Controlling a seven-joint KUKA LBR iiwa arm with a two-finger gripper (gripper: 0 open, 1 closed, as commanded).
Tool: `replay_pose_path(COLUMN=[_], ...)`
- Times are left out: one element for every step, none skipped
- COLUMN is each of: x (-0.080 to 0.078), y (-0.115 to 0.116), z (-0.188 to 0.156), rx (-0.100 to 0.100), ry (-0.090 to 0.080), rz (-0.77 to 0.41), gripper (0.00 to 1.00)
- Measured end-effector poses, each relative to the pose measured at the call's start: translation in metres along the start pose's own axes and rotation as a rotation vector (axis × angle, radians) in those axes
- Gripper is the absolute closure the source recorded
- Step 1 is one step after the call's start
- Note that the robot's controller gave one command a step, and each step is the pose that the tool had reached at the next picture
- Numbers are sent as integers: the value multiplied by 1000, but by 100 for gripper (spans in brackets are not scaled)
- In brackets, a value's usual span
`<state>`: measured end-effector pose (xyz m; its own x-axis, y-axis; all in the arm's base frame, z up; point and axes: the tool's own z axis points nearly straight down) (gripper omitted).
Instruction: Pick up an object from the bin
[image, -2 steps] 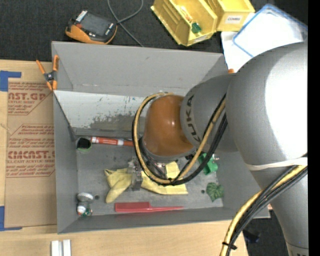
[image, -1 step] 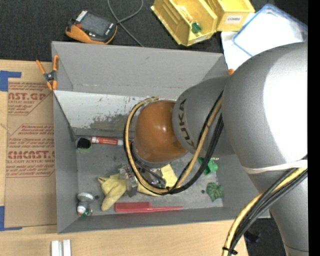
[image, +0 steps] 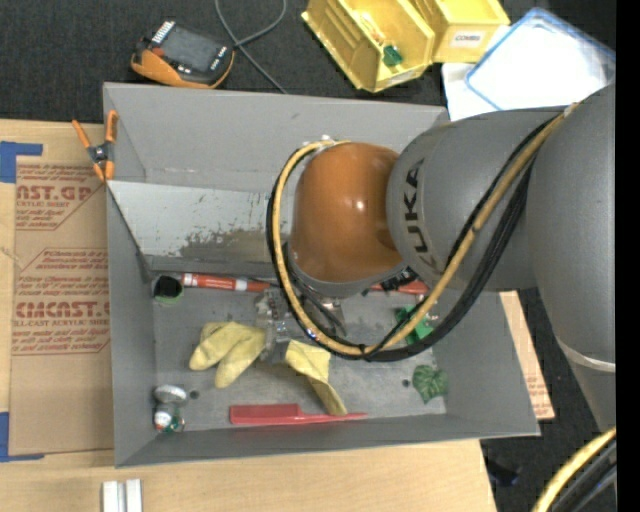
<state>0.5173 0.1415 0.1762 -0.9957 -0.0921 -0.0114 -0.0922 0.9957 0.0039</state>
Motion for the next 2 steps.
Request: replay_pose_path(x=[12,-1], y=[5,0], z=[-46,-87], rx=[-1,-2], ry=[-1,-11], rz=[-236,50], gripper=[100,100])
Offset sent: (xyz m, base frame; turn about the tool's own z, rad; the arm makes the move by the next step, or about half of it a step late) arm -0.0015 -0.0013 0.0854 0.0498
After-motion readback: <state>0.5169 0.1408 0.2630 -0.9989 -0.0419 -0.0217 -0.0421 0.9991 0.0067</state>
